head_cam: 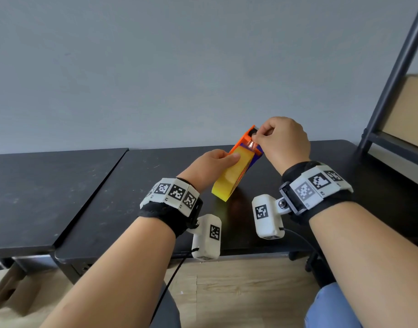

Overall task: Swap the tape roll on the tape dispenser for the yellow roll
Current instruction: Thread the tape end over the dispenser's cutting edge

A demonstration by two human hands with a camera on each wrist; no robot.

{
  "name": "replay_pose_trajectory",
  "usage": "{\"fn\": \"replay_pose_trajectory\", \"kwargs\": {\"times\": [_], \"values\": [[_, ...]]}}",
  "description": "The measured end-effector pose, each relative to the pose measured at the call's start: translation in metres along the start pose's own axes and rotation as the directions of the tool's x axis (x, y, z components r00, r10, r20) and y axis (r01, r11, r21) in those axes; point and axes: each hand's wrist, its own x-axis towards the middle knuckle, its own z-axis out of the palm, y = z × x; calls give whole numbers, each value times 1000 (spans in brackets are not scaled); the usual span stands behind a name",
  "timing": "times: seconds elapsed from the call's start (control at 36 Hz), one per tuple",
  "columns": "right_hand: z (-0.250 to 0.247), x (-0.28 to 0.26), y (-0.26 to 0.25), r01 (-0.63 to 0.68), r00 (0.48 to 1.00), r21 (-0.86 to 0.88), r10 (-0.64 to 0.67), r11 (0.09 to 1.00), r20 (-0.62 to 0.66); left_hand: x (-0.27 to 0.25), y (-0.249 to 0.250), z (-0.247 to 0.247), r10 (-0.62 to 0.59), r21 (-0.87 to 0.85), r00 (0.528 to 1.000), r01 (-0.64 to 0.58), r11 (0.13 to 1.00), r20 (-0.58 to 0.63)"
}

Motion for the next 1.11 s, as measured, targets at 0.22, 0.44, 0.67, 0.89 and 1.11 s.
{"fn": "replay_pose_trajectory", "kwargs": {"times": [0.22,0.44,0.67,0.89,1.11], "values": [[-4,-1,3,-64,998,-44,65,997,12,5,3,2,65,149,988,-44,988,-139],[-2,-5,5,-96,995,-1,96,995,34,9,-1,1,141,213,950,-83,974,-277],[-1,-2,1,-91,996,25,90,996,21,1,3,11,78,314,982,-21,949,-169],[-2,-5,2,-50,999,25,51,998,-16,-2,10,10,207,503,945,-54,863,-254],[-6,-3,6,-55,997,58,58,997,-53,-3,9,8,210,507,949,-64,860,-237]]}}
